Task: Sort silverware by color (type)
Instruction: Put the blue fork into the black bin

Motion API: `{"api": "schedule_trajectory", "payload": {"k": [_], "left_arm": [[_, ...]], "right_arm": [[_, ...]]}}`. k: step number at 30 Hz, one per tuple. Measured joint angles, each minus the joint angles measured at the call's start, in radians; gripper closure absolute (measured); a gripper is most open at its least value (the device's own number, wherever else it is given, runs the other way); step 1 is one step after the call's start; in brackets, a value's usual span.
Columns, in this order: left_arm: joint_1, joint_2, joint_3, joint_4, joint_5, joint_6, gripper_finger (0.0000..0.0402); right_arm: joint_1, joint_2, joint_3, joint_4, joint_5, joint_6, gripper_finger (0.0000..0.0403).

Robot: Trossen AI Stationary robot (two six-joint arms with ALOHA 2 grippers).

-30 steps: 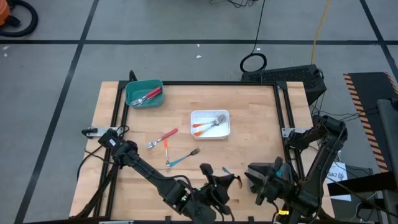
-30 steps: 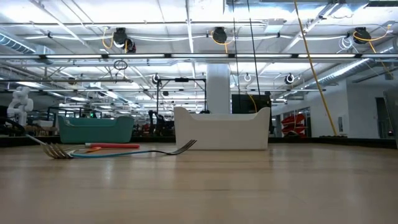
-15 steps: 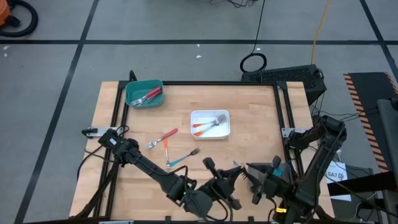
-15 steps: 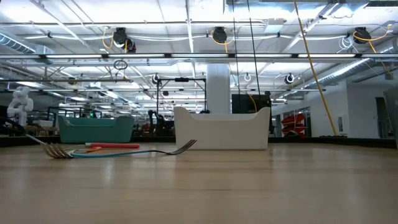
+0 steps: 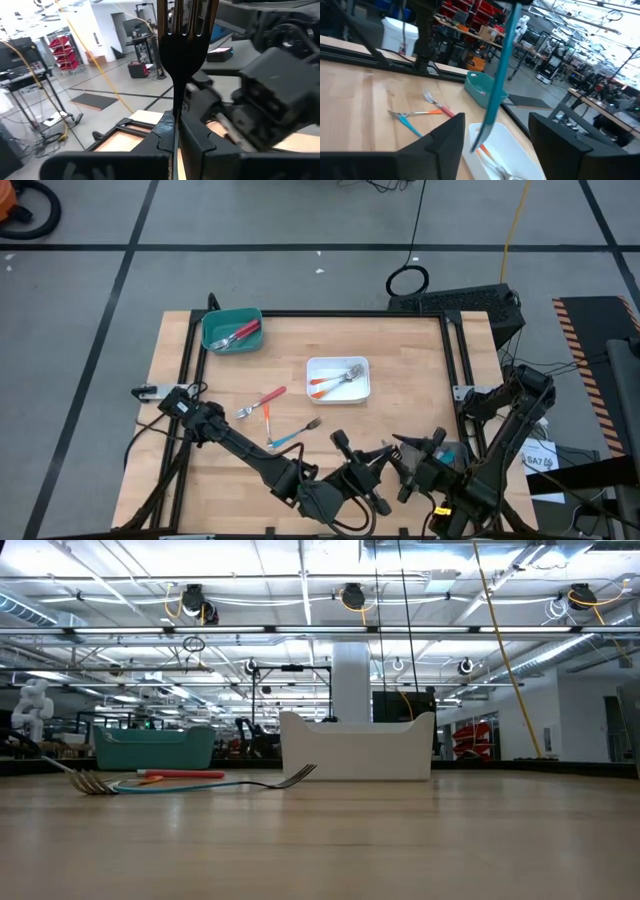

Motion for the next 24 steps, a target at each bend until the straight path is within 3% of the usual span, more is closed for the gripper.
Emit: {"api": "schedule_trajectory", "payload": {"k": [4,7,16,20,24], "left_arm": [[-0.001,0.0,0.0,0.003,0.026,-0.015,0.0389],[-0.002,0.0,0.0,0.003,0.028,-0.015,0.0389],[-0.001,0.0,0.0,-0.002,0.023,-0.017,0.039],[-0.003,0.001,0.0,-0.017,0.023,-0.016,0.0388],[-0.006,0.001,0.0,-0.102,0.02,-0.015,0.0358]], "right_arm": [[-0.018,0.001,0.0,0.004,-0.002,-0.028,0.0189],[-0.021,0.001,0.0,0.004,-0.003,-0.028,0.0213],[-0.021,0.002,0.0,0.005,-0.044,-0.065,0.0385],[-0.02,0.001,0.0,0.007,-0.063,-0.058,0.0391],[-0.02,-0.006,0.0,-0.003,-0.117,-0.071,0.0397]]}}
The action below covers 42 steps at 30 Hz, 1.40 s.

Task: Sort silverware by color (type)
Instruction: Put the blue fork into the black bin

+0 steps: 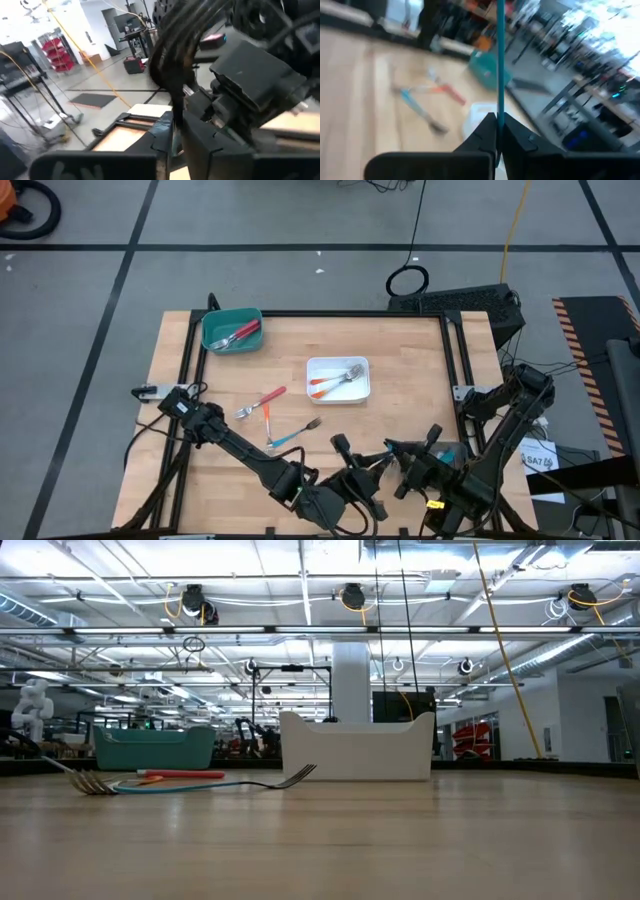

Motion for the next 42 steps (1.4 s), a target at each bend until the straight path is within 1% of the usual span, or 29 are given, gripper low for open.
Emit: {"api": "schedule_trajectory", "payload": {"k": [2,5,8,11,16,18,21,23,24,27,28,29,31,34,37,39,42], "left_arm": [[-0.007,0.0,0.0,-0.06,-0.042,0.005,0.0333],[-0.034,-0.005,0.0,-0.148,-0.163,0.012,0.0289],[-0.068,-0.023,0.001,-0.23,-0.179,0.006,0.0249],[-0.106,-0.034,0.001,-0.303,-0.178,-0.03,0.0223],[-0.169,-0.056,0.001,-0.437,-0.179,-0.044,0.0214],[-0.192,-0.069,0.001,-0.477,-0.178,-0.066,0.0214],[-0.195,-0.078,0.001,-0.482,-0.168,-0.133,0.0214],[-0.189,-0.084,0.001,-0.521,-0.136,-0.17,0.0213],[-0.181,-0.085,0.001,-0.544,-0.085,-0.192,0.0213],[-0.148,-0.085,0.001,-0.631,0.102,-0.272,0.0213],[-0.135,-0.084,0.001,-0.66,0.148,-0.303,0.0212],[-0.121,-0.084,0.001,-0.688,0.172,-0.334,0.021],[-0.093,-0.084,0.001,-0.758,0.171,-0.4,0.0201],[-0.055,-0.084,0.001,-0.852,0.164,-0.484,0.0179],[-0.033,-0.084,0.0,-0.862,0.165,-0.494,0.0155],[-0.02,-0.076,0.001,-0.859,0.183,-0.491,0.0138],[-0.006,-0.065,-0.001,-0.873,0.194,-0.487,0.0123]], "right_arm": [[0.003,-0.013,0.0,-0.003,-0.069,-0.004,0.0398],[0.003,-0.044,0.0,-0.003,-0.157,-0.005,0.04],[0.004,-0.063,0.0,-0.002,-0.253,-0.004,0.04],[0.004,-0.072,0.0,-0.011,-0.364,-0.005,0.04],[-0.023,-0.075,0.0,-0.05,-0.623,0.021,0.04],[-0.036,-0.075,0.0,-0.058,-0.695,0.025,0.04],[-0.058,-0.075,0.0,-0.069,-0.8,0.023,0.04],[-0.077,-0.075,0.0,-0.076,-0.876,0.021,0.04],[-0.087,-0.075,0.0,-0.078,-0.904,0.018,0.04],[-0.113,-0.075,0.0,-0.077,-0.966,0.002,0.04],[-0.118,-0.075,0.0,-0.078,-0.985,-0.007,0.04],[-0.122,-0.075,0.0,-0.078,-1.003,-0.013,0.04],[-0.128,-0.075,0.0,-0.079,-1.036,-0.027,0.04],[-0.13,-0.075,0.0,-0.08,-1.042,-0.027,0.04],[-0.13,-0.075,0.0,-0.081,-1.04,-0.027,0.04],[-0.13,-0.075,0.0,-0.081,-1.04,-0.031,0.0399],[-0.13,-0.075,0.0,-0.081,-1.039,-0.036,0.0399]]}}
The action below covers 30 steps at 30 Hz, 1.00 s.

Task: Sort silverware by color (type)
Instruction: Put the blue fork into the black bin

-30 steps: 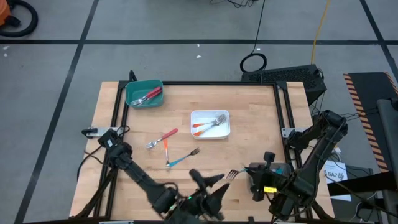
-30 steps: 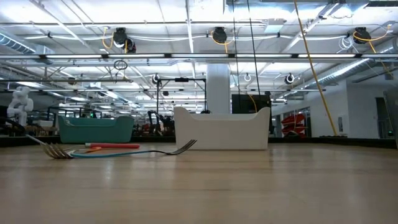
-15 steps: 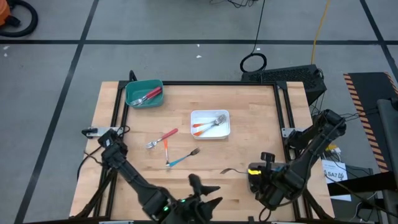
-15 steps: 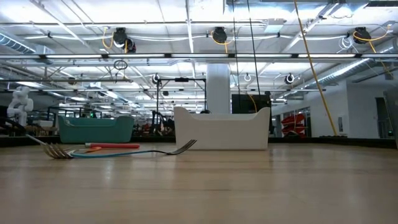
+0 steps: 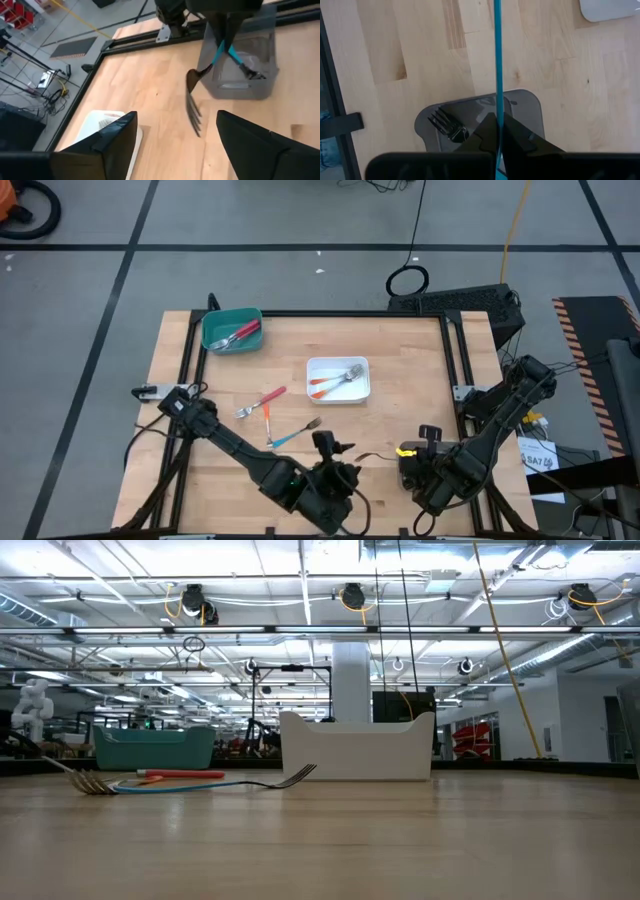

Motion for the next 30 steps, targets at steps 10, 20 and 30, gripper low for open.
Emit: {"api": "schedule_trajectory", "payload": {"k": [10,20,30], "left_arm": [[0.017,0.025,0.001,0.016,-0.01,-0.011,0.0148],[0.021,0.05,0.001,0.115,-0.006,0.057,0.0317],[0.021,0.05,0.001,0.115,-0.014,-0.005,0.0391]], "right_arm": [[0.0,0.0,0.0,0.006,0.005,-0.016,0.0399],[0.0,0.0,0.0,0.011,0.019,-0.018,0.0399],[0.003,0.0,0.0,0.012,0.048,-0.036,0.0395]]}}
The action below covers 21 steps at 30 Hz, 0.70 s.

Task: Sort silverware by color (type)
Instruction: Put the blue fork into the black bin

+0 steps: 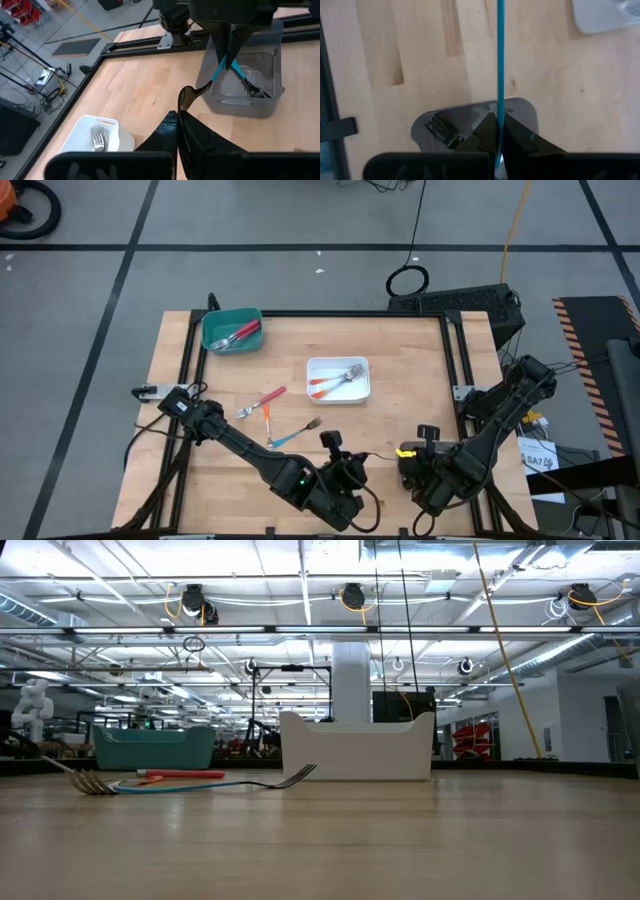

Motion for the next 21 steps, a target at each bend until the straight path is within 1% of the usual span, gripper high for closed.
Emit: {"api": "schedule_trajectory", "payload": {"k": [2,5,8,12,14,16,18,19,21], "left_arm": [[0.0,-0.001,0.0,-0.004,-0.001,-0.023,0.0391],[0.003,-0.001,0.0,-0.035,0.0,-0.073,0.0391],[0.013,-0.001,0.0,-0.119,0.017,-0.156,0.0392],[0.035,0.0,-0.001,-0.276,0.031,-0.27,0.0392],[0.053,0.0,-0.001,-0.334,0.021,-0.336,0.0393],[0.071,0.0,-0.001,-0.361,0.015,-0.407,0.0393],[0.086,0.0,-0.001,-0.357,0.008,-0.472,0.0393],[0.089,0.0,-0.001,-0.343,-0.011,-0.502,0.0393],[0.086,0.0,-0.001,-0.316,-0.059,-0.564,0.0393]], "right_arm": [[0.013,0.0,0.0,-0.006,0.047,0.013,0.0383],[0.032,0.01,0.0,-0.029,0.13,0.045,0.0347],[0.055,0.04,0.0,-0.065,0.215,0.077,0.0303],[0.076,0.097,0.001,-0.137,0.319,0.088,0.0246],[0.082,0.141,0.001,-0.16,0.401,0.09,0.022],[0.085,0.186,0.0,-0.161,0.51,0.09,0.0199],[0.088,0.236,0.001,-0.161,0.635,0.095,0.0183],[0.089,0.263,0.001,-0.157,0.7,0.088,0.0177],[0.089,0.319,0.001,-0.152,0.797,0.047,0.0172]]}}
